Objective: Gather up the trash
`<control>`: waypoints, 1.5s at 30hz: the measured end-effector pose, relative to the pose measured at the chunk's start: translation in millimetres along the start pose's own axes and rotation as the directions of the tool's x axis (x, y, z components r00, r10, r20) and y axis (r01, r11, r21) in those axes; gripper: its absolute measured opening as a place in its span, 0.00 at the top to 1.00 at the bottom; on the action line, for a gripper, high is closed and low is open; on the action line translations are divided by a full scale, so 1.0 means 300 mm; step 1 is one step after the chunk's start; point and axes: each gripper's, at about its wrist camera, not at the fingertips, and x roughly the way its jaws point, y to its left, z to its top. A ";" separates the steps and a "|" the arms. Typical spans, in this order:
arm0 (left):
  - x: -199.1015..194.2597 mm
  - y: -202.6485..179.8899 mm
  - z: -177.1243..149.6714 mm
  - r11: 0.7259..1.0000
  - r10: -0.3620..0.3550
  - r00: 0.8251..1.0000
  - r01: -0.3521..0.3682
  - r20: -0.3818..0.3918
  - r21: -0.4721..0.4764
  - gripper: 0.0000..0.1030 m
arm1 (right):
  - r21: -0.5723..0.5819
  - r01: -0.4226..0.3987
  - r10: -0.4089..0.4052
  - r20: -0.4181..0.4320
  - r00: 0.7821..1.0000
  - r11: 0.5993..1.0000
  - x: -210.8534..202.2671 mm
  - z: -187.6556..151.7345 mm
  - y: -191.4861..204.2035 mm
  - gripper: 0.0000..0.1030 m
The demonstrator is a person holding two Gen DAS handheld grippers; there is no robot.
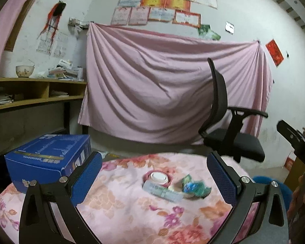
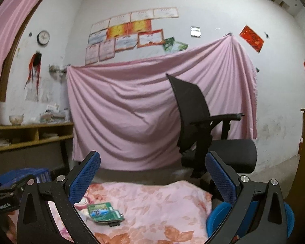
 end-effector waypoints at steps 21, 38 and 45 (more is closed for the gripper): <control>0.331 0.027 -0.085 0.988 -0.104 0.902 0.046 -0.418 -0.148 0.26 | 0.019 0.045 -0.035 -0.366 0.930 0.999 0.182 -0.142 -0.013 0.00; 0.434 0.058 -0.125 0.979 -0.082 0.825 -0.039 -0.559 -0.201 0.73 | 0.033 0.015 0.005 -0.533 0.846 0.999 0.264 -0.201 0.004 0.00; 0.427 0.099 -0.125 0.974 -0.121 0.818 -0.012 -0.562 -0.228 0.78 | 0.031 -0.049 0.057 -0.668 0.742 0.998 0.311 -0.260 0.022 0.01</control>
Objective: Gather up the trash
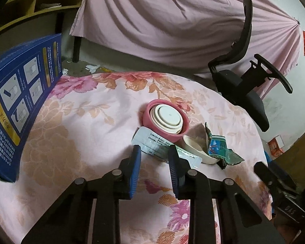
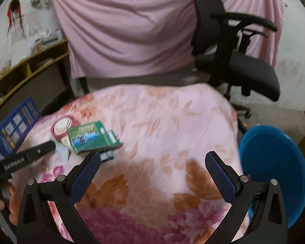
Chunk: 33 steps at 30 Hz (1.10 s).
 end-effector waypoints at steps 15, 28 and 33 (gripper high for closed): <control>-0.022 0.024 -0.007 1.000 -0.010 1.000 0.010 0.001 0.007 0.77 | -0.107 -0.155 0.136 -0.168 0.976 0.982 0.141 0.016 0.120 0.42; -0.009 -0.054 -0.024 0.994 -0.016 1.000 0.016 -0.001 0.106 0.43 | -0.076 -0.177 0.163 -0.160 0.973 0.981 0.116 0.007 0.087 0.75; 0.026 -0.107 -0.028 0.987 0.022 1.000 -0.019 -0.016 0.160 0.25 | -0.023 -0.141 0.137 -0.139 0.981 0.990 0.096 0.005 0.014 0.75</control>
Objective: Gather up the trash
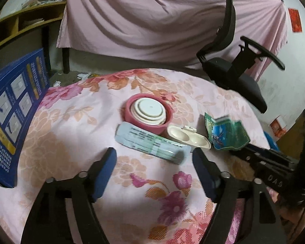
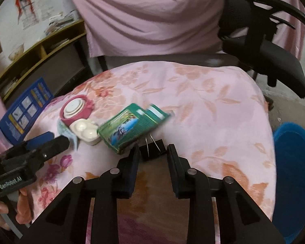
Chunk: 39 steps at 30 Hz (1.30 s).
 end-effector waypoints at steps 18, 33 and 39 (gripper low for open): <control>0.020 0.002 -0.013 0.994 0.104 0.995 -0.104 0.001 0.038 0.55 | 0.032 -0.009 0.008 0.010 1.000 0.999 -0.009 -0.005 -0.019 0.75; -0.088 0.142 -0.055 0.999 0.021 1.000 -0.021 0.000 -0.041 0.80 | -0.075 -0.070 0.069 -0.014 0.998 0.995 -0.053 -0.072 0.057 0.75; -0.067 0.100 -0.039 1.000 -0.005 1.000 0.006 -0.003 0.011 0.42 | -0.101 -0.083 0.082 -0.009 0.997 0.991 -0.068 -0.087 0.083 0.75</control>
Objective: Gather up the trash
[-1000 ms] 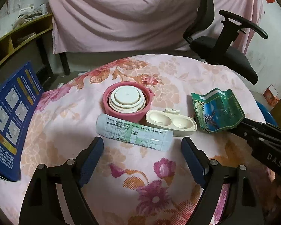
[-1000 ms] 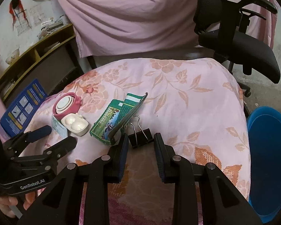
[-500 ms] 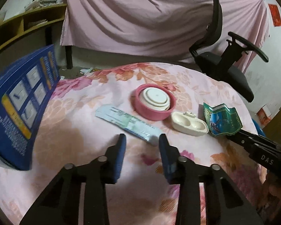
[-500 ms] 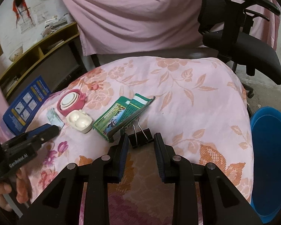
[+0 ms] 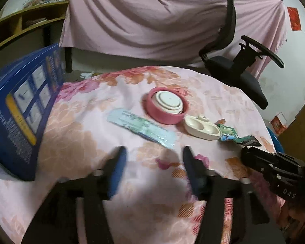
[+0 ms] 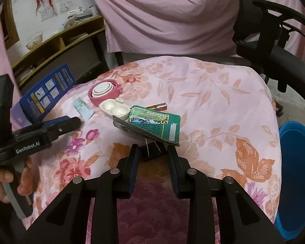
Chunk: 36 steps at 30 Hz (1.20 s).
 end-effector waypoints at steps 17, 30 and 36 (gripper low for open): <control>0.097 -0.043 0.065 0.968 0.236 0.972 -0.235 0.001 -0.088 0.61 | 0.045 0.022 -0.022 0.003 1.000 0.999 0.003 0.001 -0.021 0.75; 0.026 0.098 0.015 0.988 0.039 0.999 -0.039 0.001 -0.152 1.00 | 0.025 -0.059 0.059 -0.005 0.998 0.998 -0.018 -0.024 0.015 0.75; -0.044 0.056 -0.027 0.995 0.001 1.000 0.000 0.008 -0.103 1.00 | 0.009 -0.124 0.124 0.009 0.992 0.992 -0.041 -0.042 0.052 0.75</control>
